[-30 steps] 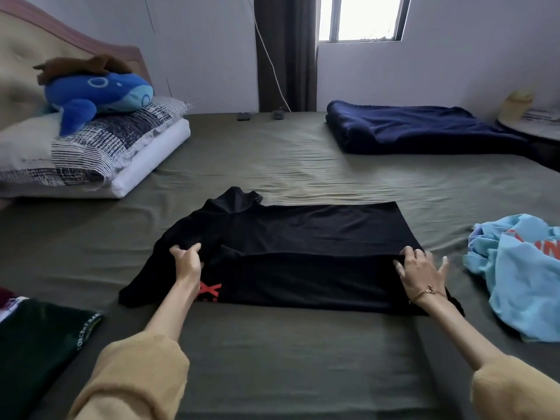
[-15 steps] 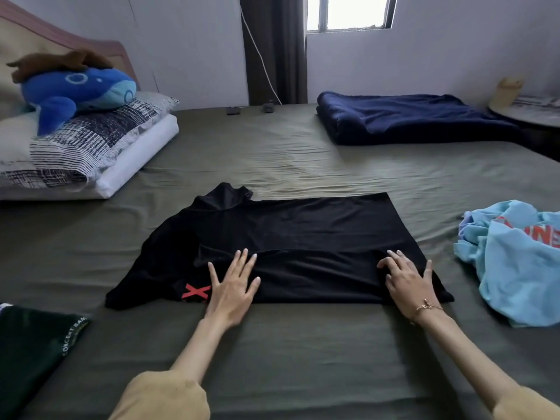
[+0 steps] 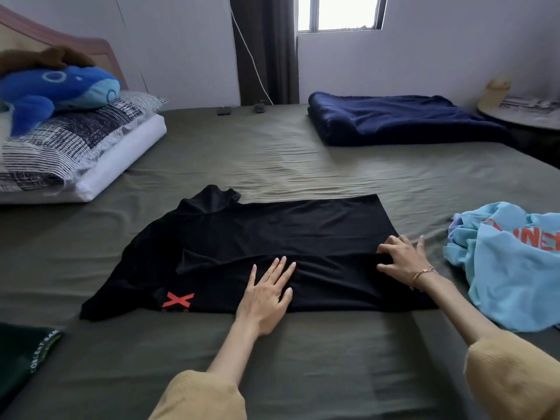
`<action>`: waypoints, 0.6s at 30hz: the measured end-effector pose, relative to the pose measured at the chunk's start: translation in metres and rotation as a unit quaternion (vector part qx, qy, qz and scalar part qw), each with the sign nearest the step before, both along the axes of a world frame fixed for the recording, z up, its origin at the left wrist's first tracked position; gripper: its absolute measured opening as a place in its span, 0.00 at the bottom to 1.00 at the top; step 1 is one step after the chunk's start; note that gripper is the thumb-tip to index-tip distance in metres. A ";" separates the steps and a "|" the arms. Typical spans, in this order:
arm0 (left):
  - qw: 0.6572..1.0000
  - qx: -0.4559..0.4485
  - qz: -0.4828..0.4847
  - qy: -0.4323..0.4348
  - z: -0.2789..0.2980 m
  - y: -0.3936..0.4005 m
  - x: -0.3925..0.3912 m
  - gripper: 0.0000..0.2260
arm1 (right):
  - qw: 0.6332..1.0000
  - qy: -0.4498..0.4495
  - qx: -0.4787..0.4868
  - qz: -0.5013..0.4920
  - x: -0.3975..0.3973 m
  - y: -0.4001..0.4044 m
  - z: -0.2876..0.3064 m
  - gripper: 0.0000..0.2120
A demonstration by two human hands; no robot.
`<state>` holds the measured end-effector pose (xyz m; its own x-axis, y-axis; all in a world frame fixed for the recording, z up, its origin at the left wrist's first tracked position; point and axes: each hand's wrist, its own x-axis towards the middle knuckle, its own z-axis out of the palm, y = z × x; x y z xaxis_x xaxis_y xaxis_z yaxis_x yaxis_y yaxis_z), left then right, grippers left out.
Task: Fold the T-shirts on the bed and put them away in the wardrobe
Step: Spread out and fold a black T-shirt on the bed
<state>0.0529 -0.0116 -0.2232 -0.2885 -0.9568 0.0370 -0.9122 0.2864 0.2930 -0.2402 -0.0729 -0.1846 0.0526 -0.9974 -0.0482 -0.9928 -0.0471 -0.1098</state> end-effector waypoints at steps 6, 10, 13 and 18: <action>1.000 -0.017 0.001 -0.004 -0.002 0.003 -0.001 0.24 | 0.994 -0.036 -0.077 -0.062 0.002 -0.006 -0.010 0.04; 1.000 -0.020 0.003 -0.003 -0.005 0.002 0.000 0.24 | 0.975 0.041 -0.166 -0.145 0.007 -0.004 -0.020 0.13; 1.000 -0.024 0.007 -0.005 -0.007 0.002 -0.001 0.25 | 0.962 0.030 -0.232 -0.143 0.024 0.007 -0.027 0.15; 0.999 -0.044 0.019 -0.011 -0.010 0.002 -0.002 0.31 | 0.996 -0.038 -0.064 0.038 0.082 0.037 -0.033 0.28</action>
<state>0.0507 -0.0093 -0.2335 -0.2537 -0.9603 0.1161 -0.9286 0.2754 0.2488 -0.1587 -0.0360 -0.2173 0.1278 -0.9881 0.0857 -0.9747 -0.1411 -0.1733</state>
